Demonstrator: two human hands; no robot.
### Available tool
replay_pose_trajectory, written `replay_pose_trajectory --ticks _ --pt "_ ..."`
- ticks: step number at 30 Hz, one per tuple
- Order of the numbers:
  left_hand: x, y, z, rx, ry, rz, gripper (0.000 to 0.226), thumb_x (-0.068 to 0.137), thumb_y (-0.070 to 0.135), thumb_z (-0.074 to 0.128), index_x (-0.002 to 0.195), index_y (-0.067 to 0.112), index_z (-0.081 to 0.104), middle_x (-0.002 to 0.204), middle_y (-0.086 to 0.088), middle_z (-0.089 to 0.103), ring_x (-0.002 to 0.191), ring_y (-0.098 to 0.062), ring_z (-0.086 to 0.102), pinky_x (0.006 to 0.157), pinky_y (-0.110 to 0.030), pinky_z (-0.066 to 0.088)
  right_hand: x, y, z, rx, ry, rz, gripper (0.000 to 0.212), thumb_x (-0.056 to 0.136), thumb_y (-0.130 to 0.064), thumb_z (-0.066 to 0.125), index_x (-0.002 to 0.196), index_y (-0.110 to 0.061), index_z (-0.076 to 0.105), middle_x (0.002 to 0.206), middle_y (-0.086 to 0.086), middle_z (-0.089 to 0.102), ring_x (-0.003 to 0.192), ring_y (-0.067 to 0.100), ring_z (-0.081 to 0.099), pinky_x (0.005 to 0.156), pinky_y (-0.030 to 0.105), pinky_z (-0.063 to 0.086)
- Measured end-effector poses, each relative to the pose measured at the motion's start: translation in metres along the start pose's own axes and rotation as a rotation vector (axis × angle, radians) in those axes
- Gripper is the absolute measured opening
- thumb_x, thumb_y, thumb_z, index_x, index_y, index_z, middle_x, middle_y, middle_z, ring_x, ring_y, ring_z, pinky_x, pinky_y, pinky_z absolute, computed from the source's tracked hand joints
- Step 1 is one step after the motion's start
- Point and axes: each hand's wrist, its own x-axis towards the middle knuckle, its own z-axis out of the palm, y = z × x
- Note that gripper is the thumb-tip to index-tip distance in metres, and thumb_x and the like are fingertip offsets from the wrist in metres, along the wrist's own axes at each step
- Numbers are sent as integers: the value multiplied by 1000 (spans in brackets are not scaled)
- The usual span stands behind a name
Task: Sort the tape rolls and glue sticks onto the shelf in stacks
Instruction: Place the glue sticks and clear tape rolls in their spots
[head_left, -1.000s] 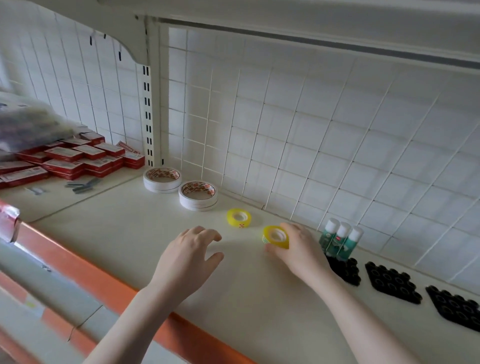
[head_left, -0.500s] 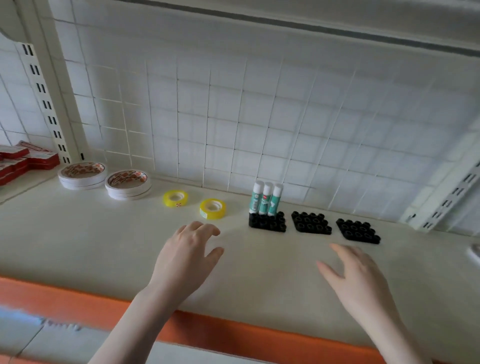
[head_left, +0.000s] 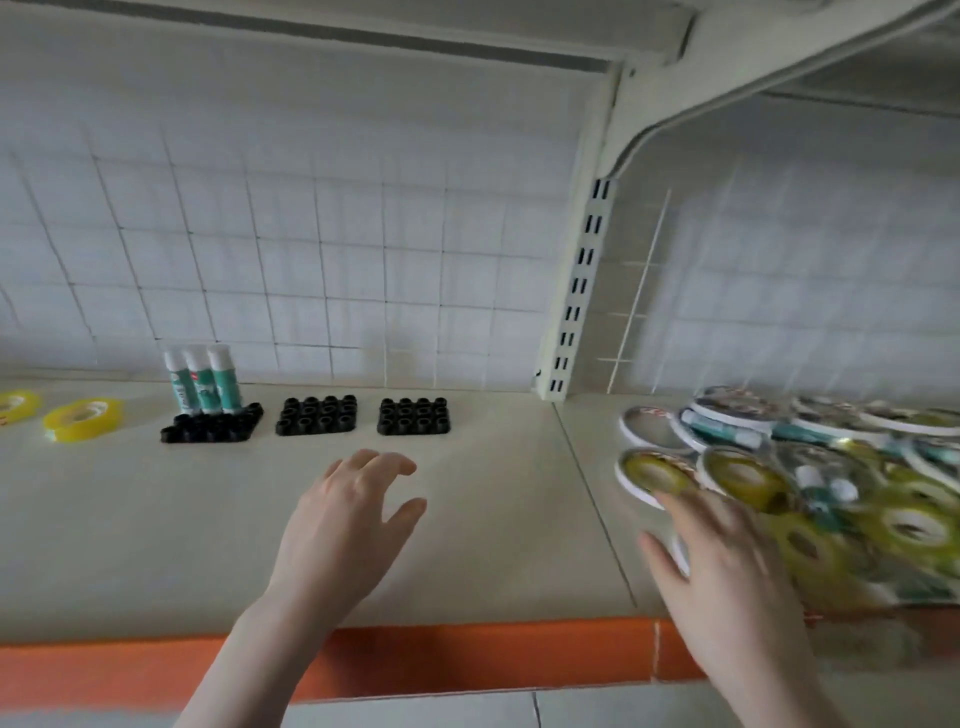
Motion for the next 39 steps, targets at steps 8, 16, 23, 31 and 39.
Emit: replay_pose_trajectory --ticks 8,16,23,31,39 --pt "4 102 49 -33 -45 25 30 85 34 63 113 25 61 116 7 58 108 -15 53 84 -28 40 -3 115 -14 63 43 7 31 68 -11 78 96 -2 70 91 15 66 82 37 62 70 45 53" --pt "10 136 64 -23 -128 109 31 86 38 61 115 29 58 117 11 55 111 -12 50 84 -25 39 -9 145 -9 92 61 84 29 72 -13 77 97 -1 71 89 13 66 78 34 63 63 42 54" --pt "18 149 75 -60 -158 158 31 86 38 60 116 29 58 117 11 55 111 -11 49 86 -27 41 7 163 -5 72 66 147 35 75 -15 75 106 1 67 89 15 67 82 36 62 67 43 53" --pt "21 151 85 -70 -176 168 31 86 37 61 115 28 59 115 11 55 112 -13 50 86 -27 41 50 176 2 74 -55 179 36 93 -25 53 125 -10 58 117 8 64 106 27 60 87 37 49" --pt "24 150 89 -63 -188 155 29 84 34 63 112 26 61 111 7 58 107 -16 53 85 -30 43 77 170 7 -9 -300 113 40 90 -46 53 117 -18 60 105 -2 67 109 24 53 86 33 45"
